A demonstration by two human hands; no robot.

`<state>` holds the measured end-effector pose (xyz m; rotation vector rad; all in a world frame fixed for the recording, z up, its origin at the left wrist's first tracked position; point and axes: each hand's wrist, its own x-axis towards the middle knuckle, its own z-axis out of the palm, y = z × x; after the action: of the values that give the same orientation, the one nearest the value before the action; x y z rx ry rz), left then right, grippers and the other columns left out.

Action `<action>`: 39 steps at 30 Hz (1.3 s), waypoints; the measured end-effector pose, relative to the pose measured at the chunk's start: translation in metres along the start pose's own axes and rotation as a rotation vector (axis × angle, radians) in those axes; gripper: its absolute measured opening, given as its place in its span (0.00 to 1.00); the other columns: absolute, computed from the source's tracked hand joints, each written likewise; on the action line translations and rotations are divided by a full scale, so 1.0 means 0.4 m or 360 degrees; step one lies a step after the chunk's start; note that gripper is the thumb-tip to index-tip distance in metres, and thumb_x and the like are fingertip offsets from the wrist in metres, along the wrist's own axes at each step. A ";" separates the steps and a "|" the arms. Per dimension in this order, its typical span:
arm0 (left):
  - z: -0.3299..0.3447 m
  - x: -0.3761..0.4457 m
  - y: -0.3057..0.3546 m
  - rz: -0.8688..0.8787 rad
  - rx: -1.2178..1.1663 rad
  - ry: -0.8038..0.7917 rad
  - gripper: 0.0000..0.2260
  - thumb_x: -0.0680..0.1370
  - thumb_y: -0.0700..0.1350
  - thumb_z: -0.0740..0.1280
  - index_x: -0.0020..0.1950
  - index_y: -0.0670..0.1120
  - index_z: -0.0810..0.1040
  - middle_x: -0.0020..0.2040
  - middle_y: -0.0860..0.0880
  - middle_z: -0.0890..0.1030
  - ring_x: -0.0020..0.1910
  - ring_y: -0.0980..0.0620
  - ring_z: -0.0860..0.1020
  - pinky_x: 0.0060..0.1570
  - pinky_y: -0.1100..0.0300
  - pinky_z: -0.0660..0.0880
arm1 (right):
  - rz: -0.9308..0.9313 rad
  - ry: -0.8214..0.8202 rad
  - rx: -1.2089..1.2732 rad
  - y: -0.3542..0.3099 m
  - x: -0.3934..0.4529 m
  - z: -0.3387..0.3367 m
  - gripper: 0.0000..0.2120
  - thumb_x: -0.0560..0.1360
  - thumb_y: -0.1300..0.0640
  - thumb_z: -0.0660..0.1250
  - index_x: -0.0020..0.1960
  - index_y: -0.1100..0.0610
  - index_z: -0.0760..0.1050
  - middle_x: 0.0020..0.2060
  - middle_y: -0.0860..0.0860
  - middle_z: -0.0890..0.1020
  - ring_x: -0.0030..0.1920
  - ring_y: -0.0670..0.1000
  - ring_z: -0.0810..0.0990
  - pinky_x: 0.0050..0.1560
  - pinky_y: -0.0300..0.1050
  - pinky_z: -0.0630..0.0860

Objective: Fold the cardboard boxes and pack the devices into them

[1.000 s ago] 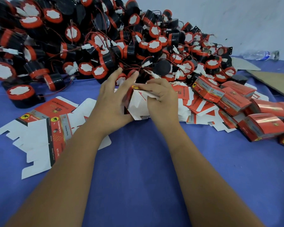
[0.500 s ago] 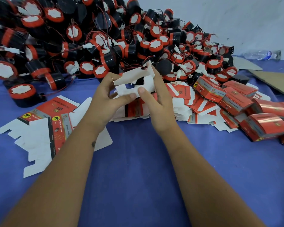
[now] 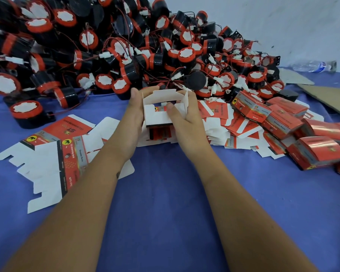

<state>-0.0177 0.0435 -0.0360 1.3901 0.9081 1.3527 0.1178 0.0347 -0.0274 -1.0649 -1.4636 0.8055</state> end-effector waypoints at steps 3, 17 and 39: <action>0.000 -0.010 -0.001 0.0029 0.0101 -0.0011 0.21 0.84 0.60 0.46 0.70 0.58 0.71 0.63 0.61 0.79 0.62 0.63 0.77 0.55 0.70 0.74 | 0.0005 0.0019 -0.0016 0.001 0.001 0.001 0.11 0.82 0.60 0.61 0.63 0.54 0.68 0.58 0.54 0.77 0.60 0.54 0.75 0.62 0.56 0.74; 0.022 -0.014 -0.003 -0.0002 0.0228 0.0265 0.13 0.86 0.52 0.55 0.53 0.74 0.64 0.55 0.63 0.76 0.51 0.63 0.77 0.36 0.73 0.75 | 0.0300 -0.0151 0.0497 -0.018 0.011 -0.002 0.19 0.85 0.52 0.52 0.71 0.54 0.71 0.67 0.53 0.77 0.66 0.49 0.76 0.66 0.45 0.73; 0.007 0.005 0.007 -0.0095 -0.0473 0.0256 0.16 0.81 0.39 0.58 0.50 0.53 0.83 0.55 0.51 0.84 0.53 0.53 0.83 0.42 0.60 0.79 | 0.0290 -0.0183 0.0478 -0.003 0.010 -0.002 0.18 0.77 0.55 0.56 0.66 0.53 0.72 0.63 0.53 0.77 0.62 0.52 0.76 0.62 0.51 0.74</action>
<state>-0.0151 0.0444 -0.0328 1.0322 0.8070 1.5015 0.1183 0.0381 -0.0247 -0.9426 -1.3013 1.1929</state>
